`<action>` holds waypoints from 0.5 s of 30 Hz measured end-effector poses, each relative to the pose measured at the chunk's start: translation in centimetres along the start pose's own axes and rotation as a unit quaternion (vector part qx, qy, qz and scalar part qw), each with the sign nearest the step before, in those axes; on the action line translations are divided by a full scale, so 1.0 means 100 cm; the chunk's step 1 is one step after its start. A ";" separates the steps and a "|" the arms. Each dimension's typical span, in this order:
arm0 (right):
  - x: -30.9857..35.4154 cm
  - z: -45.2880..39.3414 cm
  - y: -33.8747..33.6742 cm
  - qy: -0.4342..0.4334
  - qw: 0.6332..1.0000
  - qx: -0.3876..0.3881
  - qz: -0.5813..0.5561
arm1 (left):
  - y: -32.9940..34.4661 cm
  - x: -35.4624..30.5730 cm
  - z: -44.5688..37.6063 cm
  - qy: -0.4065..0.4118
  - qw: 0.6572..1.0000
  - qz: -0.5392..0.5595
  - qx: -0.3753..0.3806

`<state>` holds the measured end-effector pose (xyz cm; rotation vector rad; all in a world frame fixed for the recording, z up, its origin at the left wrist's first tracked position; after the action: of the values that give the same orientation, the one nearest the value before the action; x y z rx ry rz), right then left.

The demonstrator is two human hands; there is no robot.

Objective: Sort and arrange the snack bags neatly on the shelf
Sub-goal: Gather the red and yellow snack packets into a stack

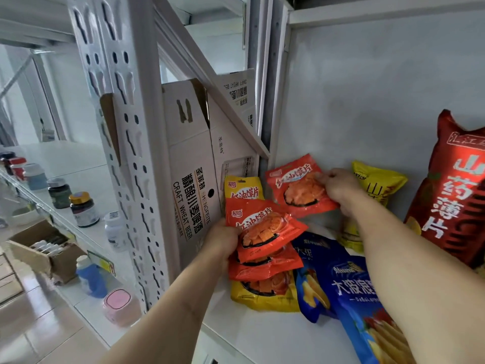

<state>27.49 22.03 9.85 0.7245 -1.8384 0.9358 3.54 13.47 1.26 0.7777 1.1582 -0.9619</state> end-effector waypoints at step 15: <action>0.027 0.046 -0.038 0.030 0.997 -0.027 -0.068 | -0.006 -0.001 0.015 0.009 1.000 -0.003 -0.025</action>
<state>27.24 15.92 12.15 0.7698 -1.7319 0.8091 3.53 11.88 1.73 0.7461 1.1965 -0.9287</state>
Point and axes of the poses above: each hand's wrist, its own z-axis away from the middle knuckle, its own y-axis out of the palm, x = y × z, the point moved 1 cm from there along -z, towards the middle knuckle, and after that the axes turned 13 degrees about -x, right-handed, at the moved point
